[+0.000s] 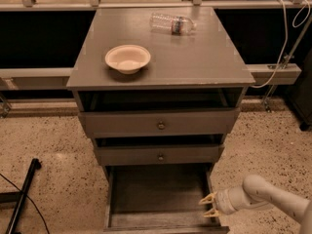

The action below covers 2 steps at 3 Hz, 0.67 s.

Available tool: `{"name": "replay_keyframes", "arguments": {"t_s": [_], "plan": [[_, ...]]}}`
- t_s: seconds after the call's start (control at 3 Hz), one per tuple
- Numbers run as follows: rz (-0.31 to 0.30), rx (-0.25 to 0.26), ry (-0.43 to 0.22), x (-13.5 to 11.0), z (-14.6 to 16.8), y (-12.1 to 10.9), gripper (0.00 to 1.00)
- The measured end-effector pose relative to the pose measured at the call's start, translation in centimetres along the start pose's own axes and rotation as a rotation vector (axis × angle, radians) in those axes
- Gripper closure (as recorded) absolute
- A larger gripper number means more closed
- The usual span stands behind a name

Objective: Open bottom drawer

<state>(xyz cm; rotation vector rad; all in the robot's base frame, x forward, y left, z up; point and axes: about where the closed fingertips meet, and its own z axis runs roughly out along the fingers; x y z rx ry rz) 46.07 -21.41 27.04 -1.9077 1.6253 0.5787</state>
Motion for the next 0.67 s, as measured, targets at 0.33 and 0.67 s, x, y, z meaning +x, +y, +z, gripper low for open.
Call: {"name": "replay_keyframes", "arguments": {"t_s": [0.33, 0.67], "plan": [[-0.012, 0.092, 0.003, -1.0, -6.3, -0.5, 0.39], [-0.008, 0.106, 0.007, -0.8, -7.5, -0.3, 0.16]]}}
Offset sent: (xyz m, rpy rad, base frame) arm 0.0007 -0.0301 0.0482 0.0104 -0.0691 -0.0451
